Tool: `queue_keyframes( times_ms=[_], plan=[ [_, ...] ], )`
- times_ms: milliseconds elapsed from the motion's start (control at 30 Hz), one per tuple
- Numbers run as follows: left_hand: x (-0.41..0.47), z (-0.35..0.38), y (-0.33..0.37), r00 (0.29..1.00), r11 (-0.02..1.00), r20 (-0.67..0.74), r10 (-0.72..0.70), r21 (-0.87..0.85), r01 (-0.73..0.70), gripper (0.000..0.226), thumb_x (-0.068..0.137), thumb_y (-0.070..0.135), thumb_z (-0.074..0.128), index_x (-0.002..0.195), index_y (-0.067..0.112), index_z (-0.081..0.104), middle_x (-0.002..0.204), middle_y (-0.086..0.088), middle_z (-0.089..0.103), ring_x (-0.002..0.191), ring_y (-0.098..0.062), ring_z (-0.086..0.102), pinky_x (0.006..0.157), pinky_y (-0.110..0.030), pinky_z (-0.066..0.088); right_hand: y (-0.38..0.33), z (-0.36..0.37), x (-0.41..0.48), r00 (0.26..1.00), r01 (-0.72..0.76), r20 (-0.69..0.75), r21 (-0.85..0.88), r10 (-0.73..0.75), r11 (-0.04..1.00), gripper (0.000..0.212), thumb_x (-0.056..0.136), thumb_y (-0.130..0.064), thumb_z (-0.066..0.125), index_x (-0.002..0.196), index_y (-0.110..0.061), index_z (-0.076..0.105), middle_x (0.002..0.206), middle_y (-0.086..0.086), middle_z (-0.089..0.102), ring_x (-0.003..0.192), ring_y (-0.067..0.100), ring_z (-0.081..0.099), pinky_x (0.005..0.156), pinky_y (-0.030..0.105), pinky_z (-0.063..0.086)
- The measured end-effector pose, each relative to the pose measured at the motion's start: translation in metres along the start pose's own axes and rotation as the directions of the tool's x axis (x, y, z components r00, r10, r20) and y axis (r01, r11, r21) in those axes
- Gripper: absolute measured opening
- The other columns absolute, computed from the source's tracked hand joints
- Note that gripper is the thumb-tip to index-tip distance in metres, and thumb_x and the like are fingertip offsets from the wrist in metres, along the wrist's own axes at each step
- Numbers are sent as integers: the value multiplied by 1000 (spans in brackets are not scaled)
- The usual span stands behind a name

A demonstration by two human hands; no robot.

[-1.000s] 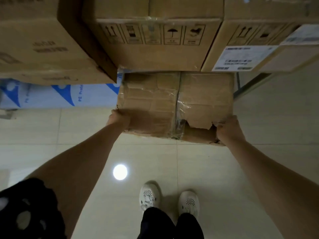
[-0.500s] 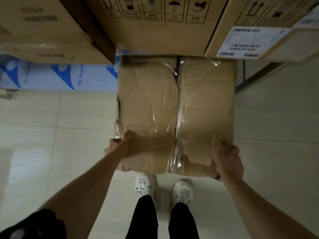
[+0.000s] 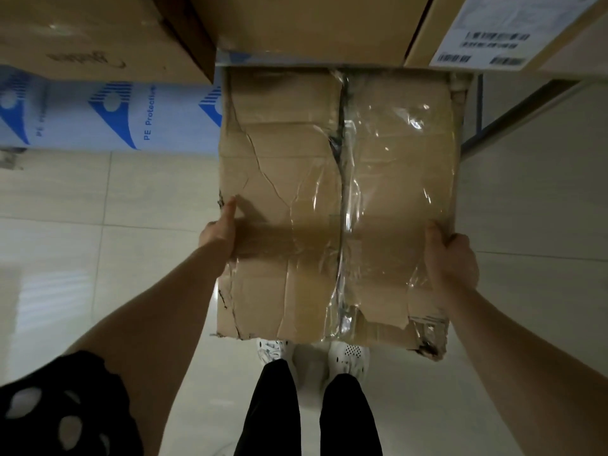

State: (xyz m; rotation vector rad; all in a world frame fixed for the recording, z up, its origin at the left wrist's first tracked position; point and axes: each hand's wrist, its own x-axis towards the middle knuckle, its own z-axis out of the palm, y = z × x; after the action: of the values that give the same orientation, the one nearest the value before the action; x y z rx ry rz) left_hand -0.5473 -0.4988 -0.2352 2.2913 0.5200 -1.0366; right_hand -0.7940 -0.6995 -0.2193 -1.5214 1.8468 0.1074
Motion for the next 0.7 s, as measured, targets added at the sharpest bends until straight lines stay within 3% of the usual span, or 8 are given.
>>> queue_keyframes(
  times_ms=[200, 367, 500, 700],
  plan=[
    [-10, 1, -31, 979, 989, 143, -148, 45, 143, 95, 80, 80, 37, 138, 5, 43, 135, -17, 50, 123, -37, 47, 107, -46, 36, 25, -4, -17, 992, -109, 59, -49, 112, 993, 67, 96, -57, 32, 125, 2, 48, 108, 21, 59, 88, 32, 52, 71, 34, 32],
    [8, 4, 19, 1000, 998, 8, 25, -58, -24, 87, 83, 72, 46, 138, 3, 44, 137, -14, 49, 125, -33, 46, 104, -41, 36, -17, -4, 21, 998, 60, 15, 9, -60, 998, 65, 94, -56, 41, 129, -2, 47, 127, 20, 56, 116, 36, 52, 84, 35, 37],
    [15, 6, 34, 997, 993, 15, 71, -97, -69, 85, 83, 69, 50, 139, 5, 43, 137, -11, 49, 125, -30, 46, 102, -37, 35, -38, 2, 40, 996, 88, -34, 39, -87, 995, 68, 89, -60, 47, 126, -3, 52, 128, 18, 56, 119, 34, 51, 92, 35, 40],
    [5, 4, 21, 997, 994, 59, 48, -104, -41, 90, 80, 71, 51, 140, 5, 40, 139, -13, 47, 126, -32, 45, 105, -40, 36, -33, -6, 30, 994, 81, -74, -15, -82, 997, 60, 93, -53, 47, 126, -4, 54, 126, 17, 58, 116, 35, 53, 89, 35, 41]
  ],
)
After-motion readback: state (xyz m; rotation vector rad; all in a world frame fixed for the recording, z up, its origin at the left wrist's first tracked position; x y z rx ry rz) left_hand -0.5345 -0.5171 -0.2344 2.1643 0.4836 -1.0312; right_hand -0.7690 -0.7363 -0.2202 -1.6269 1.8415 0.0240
